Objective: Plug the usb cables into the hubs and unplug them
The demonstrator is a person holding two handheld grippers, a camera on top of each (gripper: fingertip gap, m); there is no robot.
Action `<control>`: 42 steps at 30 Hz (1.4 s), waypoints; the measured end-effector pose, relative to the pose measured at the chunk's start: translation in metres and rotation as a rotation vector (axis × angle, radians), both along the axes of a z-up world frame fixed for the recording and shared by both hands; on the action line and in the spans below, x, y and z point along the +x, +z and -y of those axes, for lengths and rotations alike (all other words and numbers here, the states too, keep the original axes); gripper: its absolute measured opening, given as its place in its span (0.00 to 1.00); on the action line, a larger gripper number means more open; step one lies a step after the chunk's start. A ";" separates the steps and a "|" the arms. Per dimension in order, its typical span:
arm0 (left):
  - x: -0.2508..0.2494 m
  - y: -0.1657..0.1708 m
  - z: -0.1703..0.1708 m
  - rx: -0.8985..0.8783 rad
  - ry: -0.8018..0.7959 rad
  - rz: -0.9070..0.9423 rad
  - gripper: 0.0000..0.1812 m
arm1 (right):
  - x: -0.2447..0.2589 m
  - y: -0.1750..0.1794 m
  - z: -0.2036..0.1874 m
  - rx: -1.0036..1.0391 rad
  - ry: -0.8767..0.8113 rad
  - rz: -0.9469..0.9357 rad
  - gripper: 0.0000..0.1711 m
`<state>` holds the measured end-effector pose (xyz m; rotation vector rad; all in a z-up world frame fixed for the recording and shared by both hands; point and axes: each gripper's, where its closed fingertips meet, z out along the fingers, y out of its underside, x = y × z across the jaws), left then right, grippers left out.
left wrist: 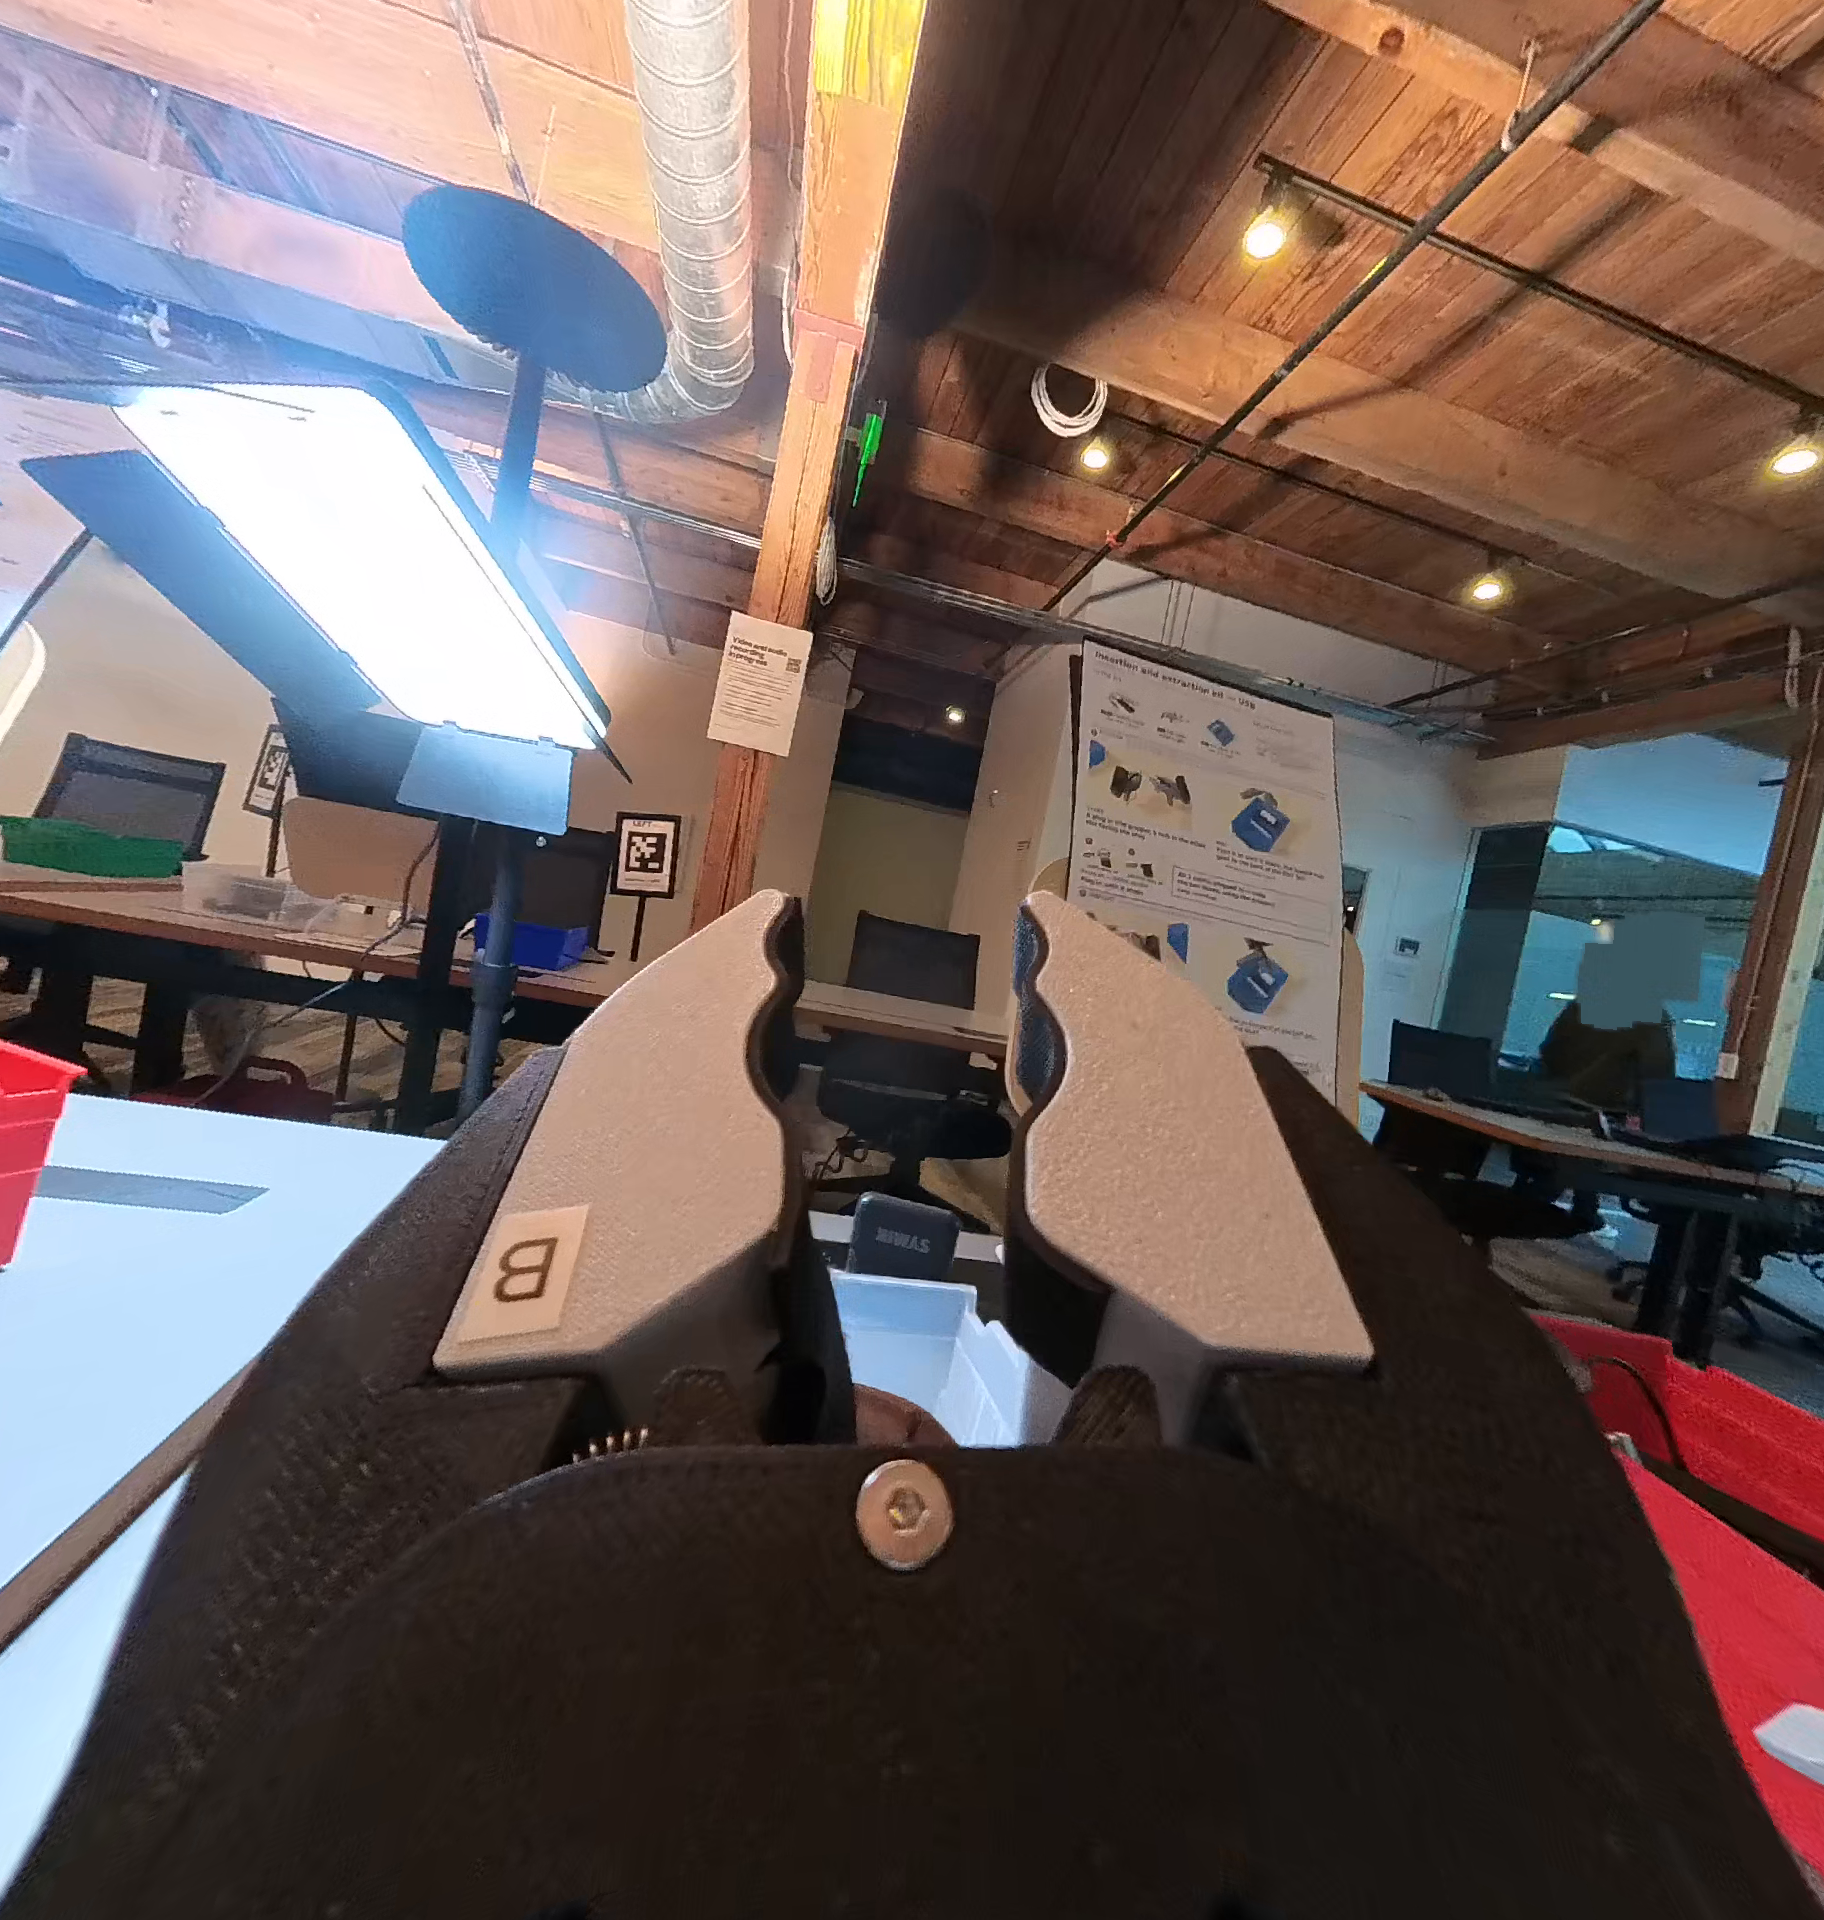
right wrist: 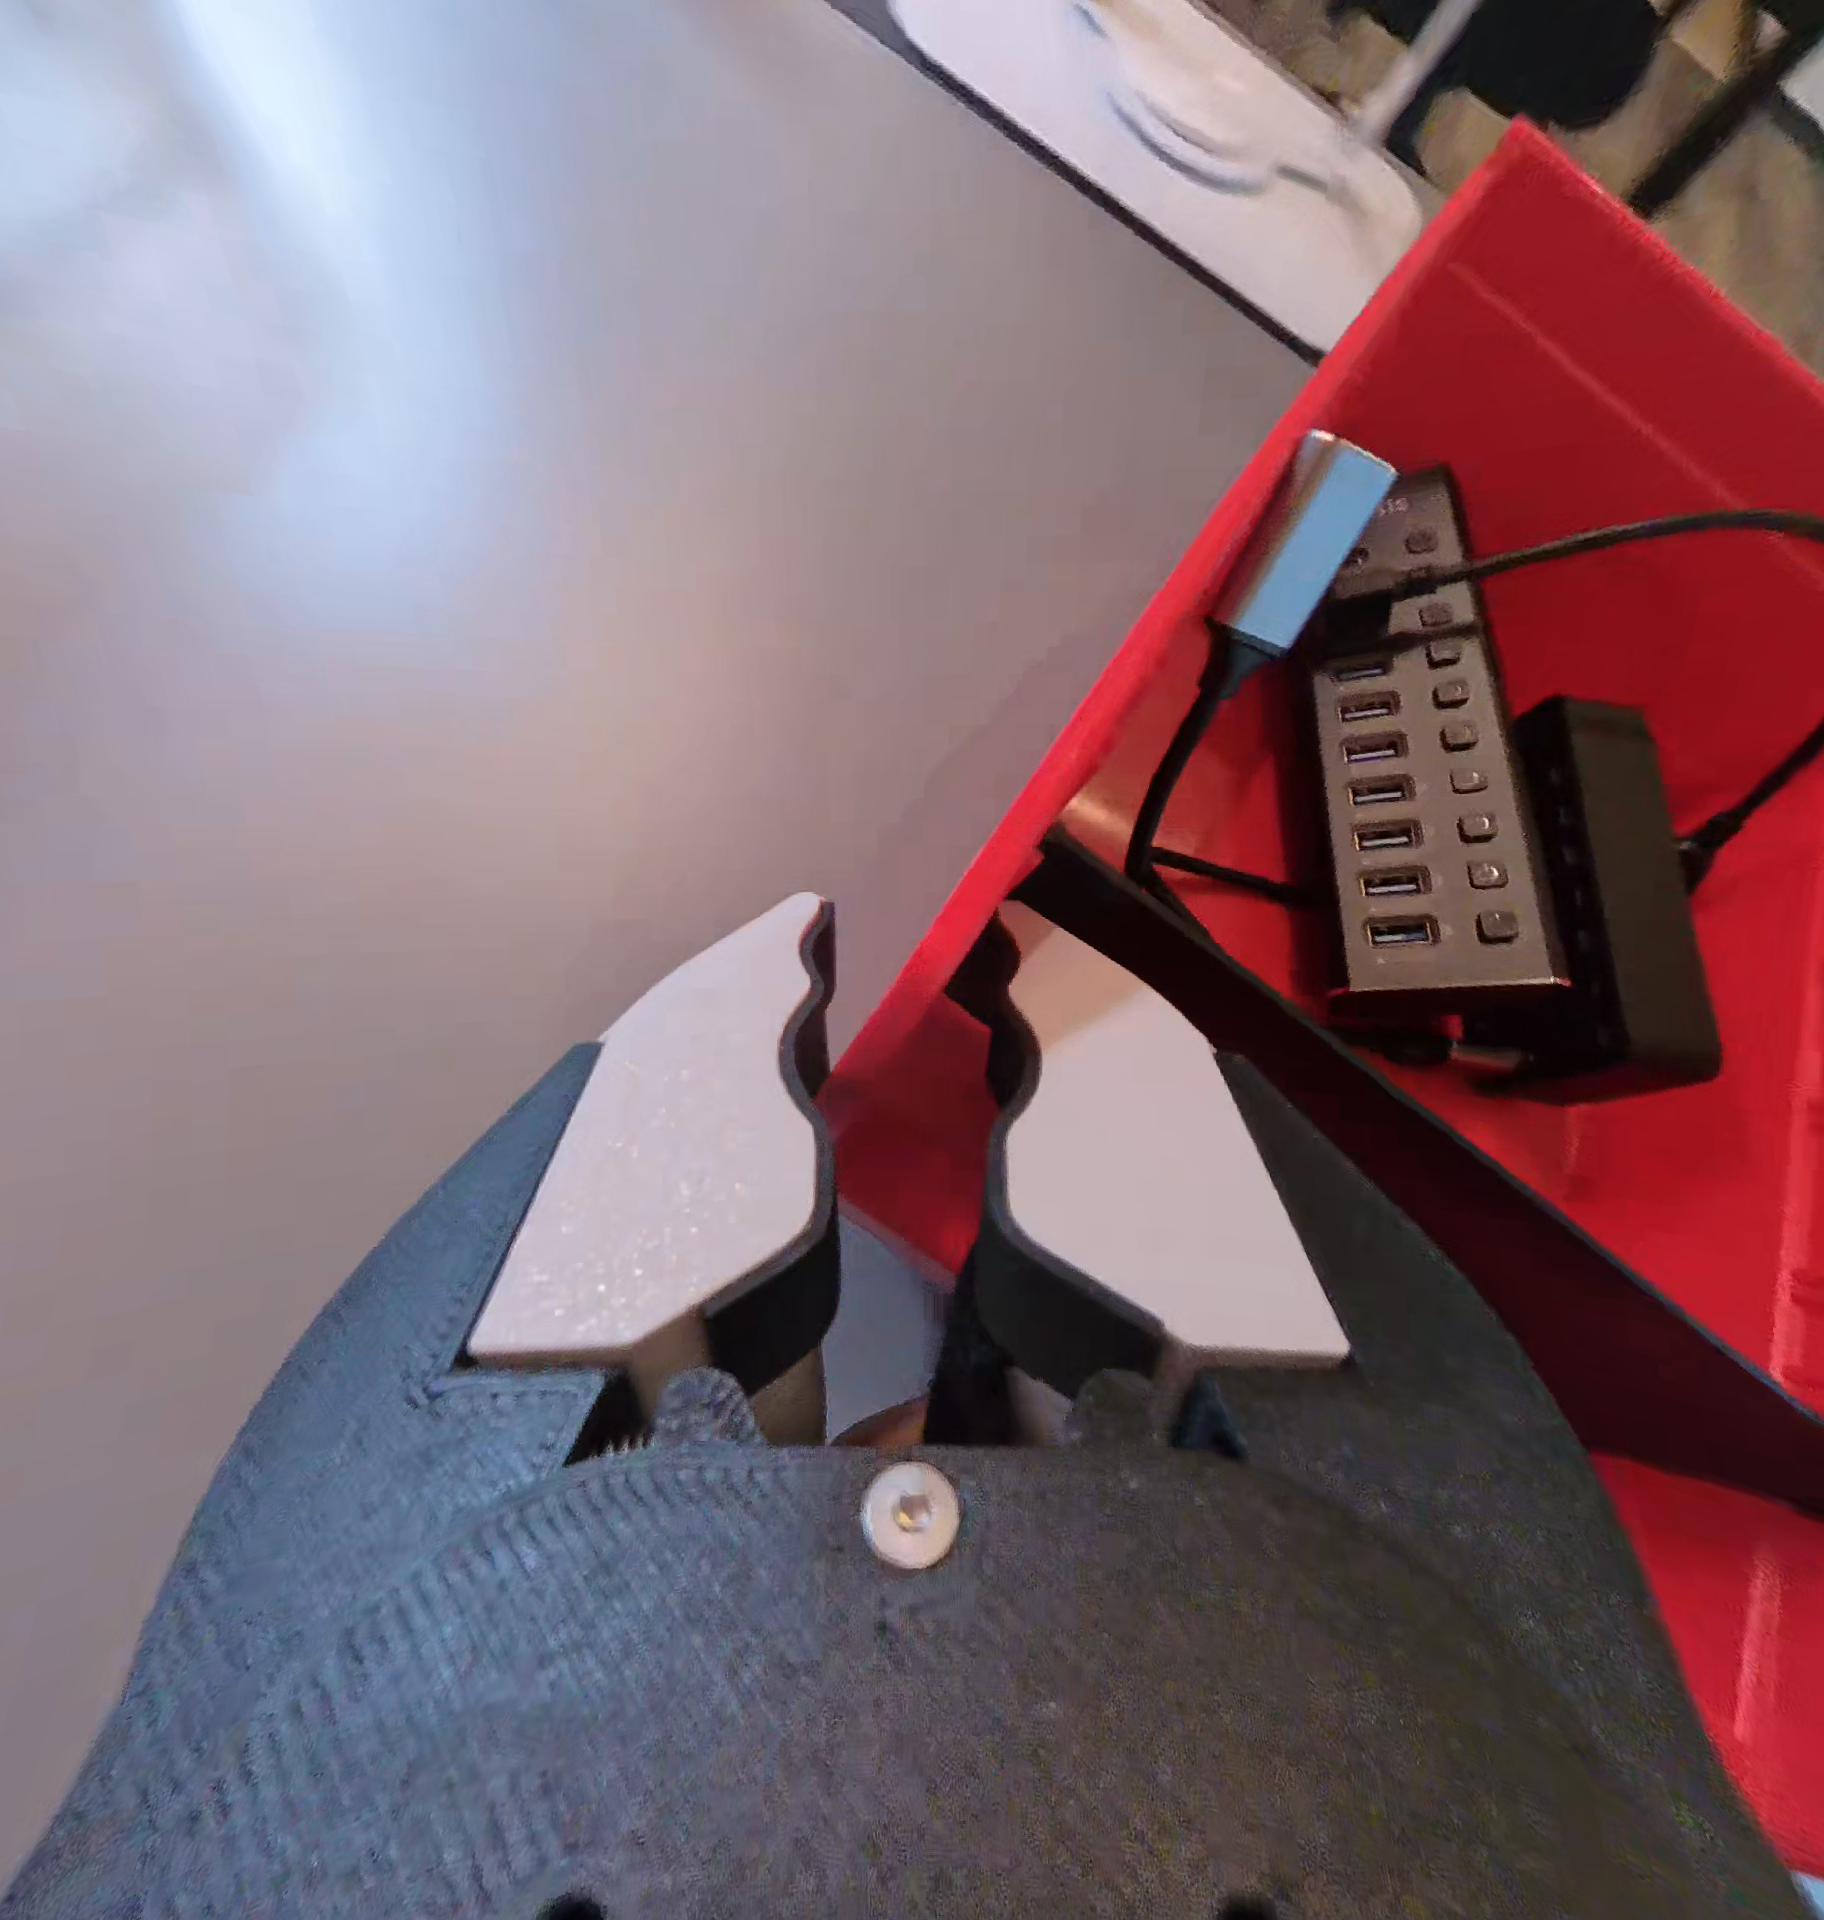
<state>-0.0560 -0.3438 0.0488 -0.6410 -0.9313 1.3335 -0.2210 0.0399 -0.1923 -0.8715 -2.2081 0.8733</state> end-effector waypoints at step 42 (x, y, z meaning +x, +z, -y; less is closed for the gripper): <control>-0.011 -0.211 0.069 -0.239 -0.016 0.973 0.06 | 0.132 0.024 0.275 -0.395 0.614 -0.159 0.21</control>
